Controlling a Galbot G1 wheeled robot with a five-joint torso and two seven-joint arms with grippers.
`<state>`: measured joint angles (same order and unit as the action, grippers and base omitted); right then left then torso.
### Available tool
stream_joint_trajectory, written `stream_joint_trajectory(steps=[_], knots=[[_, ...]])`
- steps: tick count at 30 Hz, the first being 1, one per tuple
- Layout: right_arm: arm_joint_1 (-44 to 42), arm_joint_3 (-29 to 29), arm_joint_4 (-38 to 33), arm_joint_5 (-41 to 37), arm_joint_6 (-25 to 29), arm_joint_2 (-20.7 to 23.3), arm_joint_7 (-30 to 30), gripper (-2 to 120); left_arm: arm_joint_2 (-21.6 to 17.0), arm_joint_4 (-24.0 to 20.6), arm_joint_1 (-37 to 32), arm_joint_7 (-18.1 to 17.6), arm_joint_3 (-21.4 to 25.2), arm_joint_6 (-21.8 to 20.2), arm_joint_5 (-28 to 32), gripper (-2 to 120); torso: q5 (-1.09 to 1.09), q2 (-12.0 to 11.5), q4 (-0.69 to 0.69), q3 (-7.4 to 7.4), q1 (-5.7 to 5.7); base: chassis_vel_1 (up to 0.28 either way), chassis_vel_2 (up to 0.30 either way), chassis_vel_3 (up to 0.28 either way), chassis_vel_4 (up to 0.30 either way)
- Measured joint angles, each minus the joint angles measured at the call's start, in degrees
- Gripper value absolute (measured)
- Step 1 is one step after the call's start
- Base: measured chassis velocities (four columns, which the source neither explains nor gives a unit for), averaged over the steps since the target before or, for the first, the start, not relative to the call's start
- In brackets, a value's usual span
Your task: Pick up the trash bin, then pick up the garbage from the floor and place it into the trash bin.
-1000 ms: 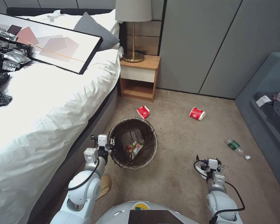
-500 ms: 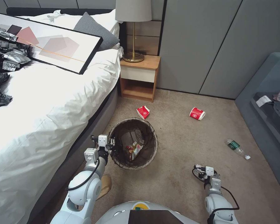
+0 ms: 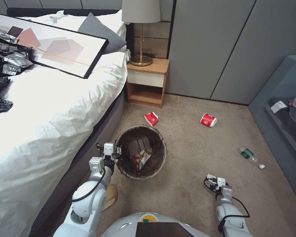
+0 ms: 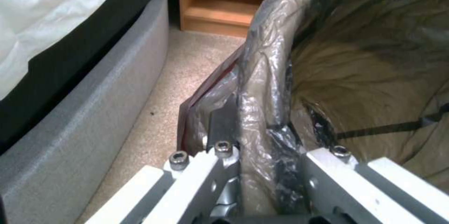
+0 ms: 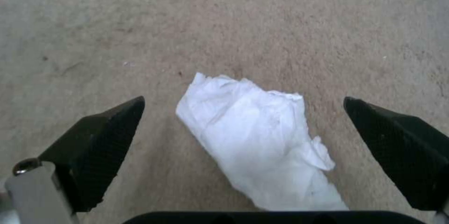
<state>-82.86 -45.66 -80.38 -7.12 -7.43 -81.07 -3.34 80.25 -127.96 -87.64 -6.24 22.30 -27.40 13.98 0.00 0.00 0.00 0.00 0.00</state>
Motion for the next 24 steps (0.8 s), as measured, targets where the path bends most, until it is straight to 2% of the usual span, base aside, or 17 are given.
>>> stream_joint_trajectory(steps=[11, 14, 15, 17, 24], knots=[[4.88, -0.97, 7.01, -1.35, 0.41, 1.46, 0.41, 99, 0.06, -0.05, -0.17, -0.05, 0.07, -0.09, -0.24, 0, 0.00, 0.00, 0.00, 0.00, 0.00, 0.000, 0.000, 0.000, 0.000], [5.96, -1.35, 10.09, -1.57, 0.59, 1.84, 0.47, 86, 0.08, -0.05, -0.27, -0.07, 0.23, -0.09, -0.30, 0, 0.00, 0.00, 0.00, 0.00, 0.00, 0.000, 0.000, 0.000, 0.000], [5.96, -1.35, 10.09, -1.57, 0.59, 1.84, 0.47, 86, 0.08, -0.05, -0.27, -0.07, 0.23, -0.09, -0.30, 0, 0.00, 0.00, 0.00, 0.00, 0.00, 0.000, 0.000, 0.000, 0.000], [6.17, -1.54, 12.17, -1.57, 1.69, 1.80, 0.55, 75, 0.09, -0.09, -0.24, -0.10, 0.32, -0.08, -0.29, 0, -0.03, 0.00, -0.01, 0.00, 0.00, 0.000, 0.000, 0.000, 0.000], [6.32, -1.65, 14.44, -0.90, 3.40, 1.09, 0.63, 59, 0.04, -0.15, -0.13, -0.11, 0.30, -0.07, -0.18, 0, -0.02, 0.02, 0.02, -0.01, -0.01, 0.000, 0.000, 0.000, 0.000]])
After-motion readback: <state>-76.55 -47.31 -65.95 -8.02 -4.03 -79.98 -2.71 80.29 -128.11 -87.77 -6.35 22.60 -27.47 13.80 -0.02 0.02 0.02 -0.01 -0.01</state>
